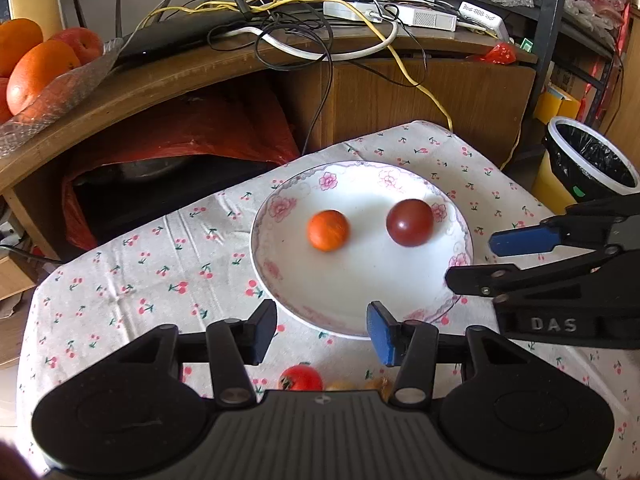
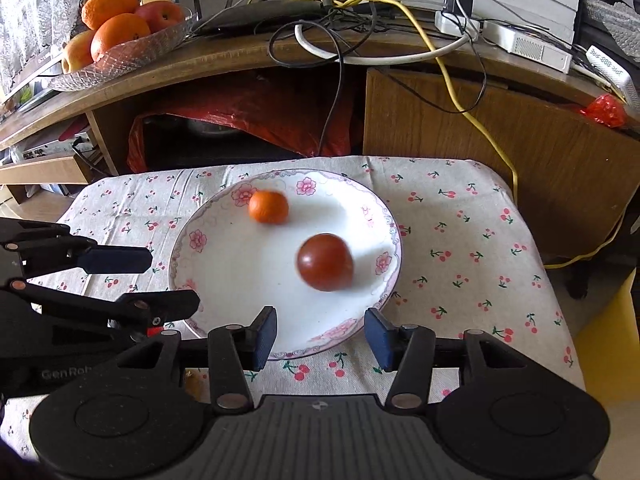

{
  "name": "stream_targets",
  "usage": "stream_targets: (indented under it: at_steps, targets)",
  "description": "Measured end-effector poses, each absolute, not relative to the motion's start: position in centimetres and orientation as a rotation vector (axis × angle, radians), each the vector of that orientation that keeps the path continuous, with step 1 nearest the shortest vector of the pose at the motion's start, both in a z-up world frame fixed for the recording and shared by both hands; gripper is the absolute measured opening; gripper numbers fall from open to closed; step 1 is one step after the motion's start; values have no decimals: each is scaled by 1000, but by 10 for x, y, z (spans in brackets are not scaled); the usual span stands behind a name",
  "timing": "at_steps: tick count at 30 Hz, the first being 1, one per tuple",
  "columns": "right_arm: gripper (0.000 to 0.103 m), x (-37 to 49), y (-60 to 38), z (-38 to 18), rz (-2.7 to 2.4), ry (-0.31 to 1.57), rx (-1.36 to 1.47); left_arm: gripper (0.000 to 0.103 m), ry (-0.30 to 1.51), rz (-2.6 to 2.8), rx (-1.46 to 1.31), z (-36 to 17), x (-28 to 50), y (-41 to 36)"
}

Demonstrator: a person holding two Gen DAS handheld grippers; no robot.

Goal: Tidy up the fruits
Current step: 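Open both grippers to drop the tangerine and dark tomato into the bowl, then move both grippers back toward the remaining fruit cluster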

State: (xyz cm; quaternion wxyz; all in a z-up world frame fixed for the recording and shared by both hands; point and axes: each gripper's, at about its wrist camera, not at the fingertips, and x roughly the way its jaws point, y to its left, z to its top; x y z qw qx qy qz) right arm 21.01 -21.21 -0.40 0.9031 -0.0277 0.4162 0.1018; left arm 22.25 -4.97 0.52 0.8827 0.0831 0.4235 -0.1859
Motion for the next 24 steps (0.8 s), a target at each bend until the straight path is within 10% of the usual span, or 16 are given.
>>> stream_targets:
  at_steps: [24]
  targets:
    - [45,168,-191,1,318,925,-80,62,887,-420,216,10,176,-19]
